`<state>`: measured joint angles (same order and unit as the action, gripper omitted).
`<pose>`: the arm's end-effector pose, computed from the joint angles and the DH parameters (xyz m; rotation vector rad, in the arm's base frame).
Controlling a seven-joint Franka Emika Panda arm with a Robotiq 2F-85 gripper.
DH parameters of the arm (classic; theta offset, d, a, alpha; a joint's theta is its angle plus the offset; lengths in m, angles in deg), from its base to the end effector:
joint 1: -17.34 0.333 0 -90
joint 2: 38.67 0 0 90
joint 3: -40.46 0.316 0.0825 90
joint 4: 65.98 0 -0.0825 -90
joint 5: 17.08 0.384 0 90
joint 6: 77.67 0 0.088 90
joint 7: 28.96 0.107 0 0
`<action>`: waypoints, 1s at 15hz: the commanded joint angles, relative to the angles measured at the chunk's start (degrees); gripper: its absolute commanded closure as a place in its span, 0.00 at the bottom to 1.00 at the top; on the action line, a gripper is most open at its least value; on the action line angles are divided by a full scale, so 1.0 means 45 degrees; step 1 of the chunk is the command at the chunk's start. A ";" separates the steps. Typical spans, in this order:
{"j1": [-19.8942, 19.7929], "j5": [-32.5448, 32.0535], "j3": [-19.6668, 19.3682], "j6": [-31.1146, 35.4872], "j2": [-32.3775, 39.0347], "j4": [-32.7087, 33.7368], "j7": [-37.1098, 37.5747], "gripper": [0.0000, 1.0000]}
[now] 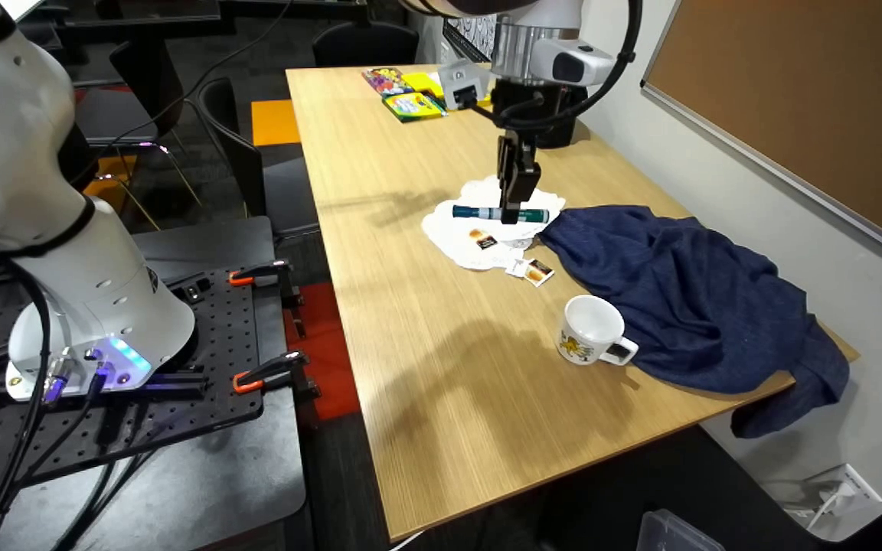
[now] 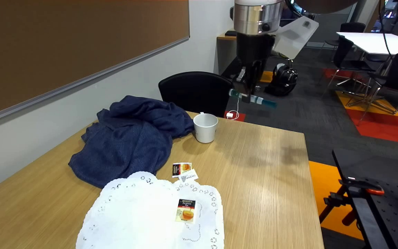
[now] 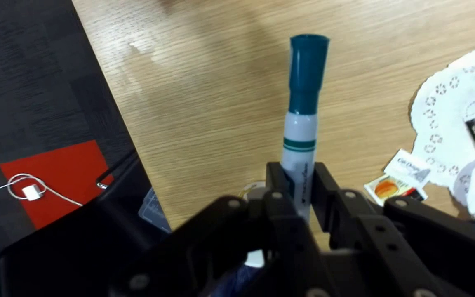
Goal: Put the marker in the cup
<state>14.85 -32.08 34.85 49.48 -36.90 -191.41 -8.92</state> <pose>0.5300 -0.0837 0.3737 2.8907 -0.4848 0.0309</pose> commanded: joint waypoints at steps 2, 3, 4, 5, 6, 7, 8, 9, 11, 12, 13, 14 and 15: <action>0.0107 -0.2166 0.0114 0.1481 0.0267 -0.0101 0.4259 0.95; 0.0132 -0.2783 0.0078 0.1643 0.0383 -0.0028 0.5226 0.95; 0.0162 -0.3438 0.0038 0.1750 0.0493 0.0039 0.6236 0.95; 0.0194 -0.4028 0.0007 0.1790 0.0611 0.0119 0.7256 0.95; 0.0229 -0.4620 -0.0017 0.1803 0.0727 0.0194 0.8277 0.95; 0.0260 -0.5152 -0.0023 0.1750 0.0842 0.0274 0.9310 0.95; 0.0291 -0.5650 -0.0021 0.1708 0.0951 0.0346 1.0326 0.95; 0.0324 -0.6100 -0.0017 0.1657 0.1074 0.0422 1.1351 0.95; 0.0385 -0.6989 -0.0030 0.1599 0.1333 0.0539 1.3410 0.95; 0.0411 -0.7518 -0.0054 0.1605 0.1497 0.0634 1.4426 0.95; 0.0452 -0.8091 -0.0069 0.1543 0.1647 0.0738 1.5458 0.95; 0.0491 -0.8791 -0.0094 0.1550 0.1817 0.0860 1.6473 0.95; 0.0549 -0.9534 -0.0102 0.1462 0.1970 0.0972 1.7495 0.95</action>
<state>16.13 -68.02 35.13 56.90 -30.52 -189.67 58.69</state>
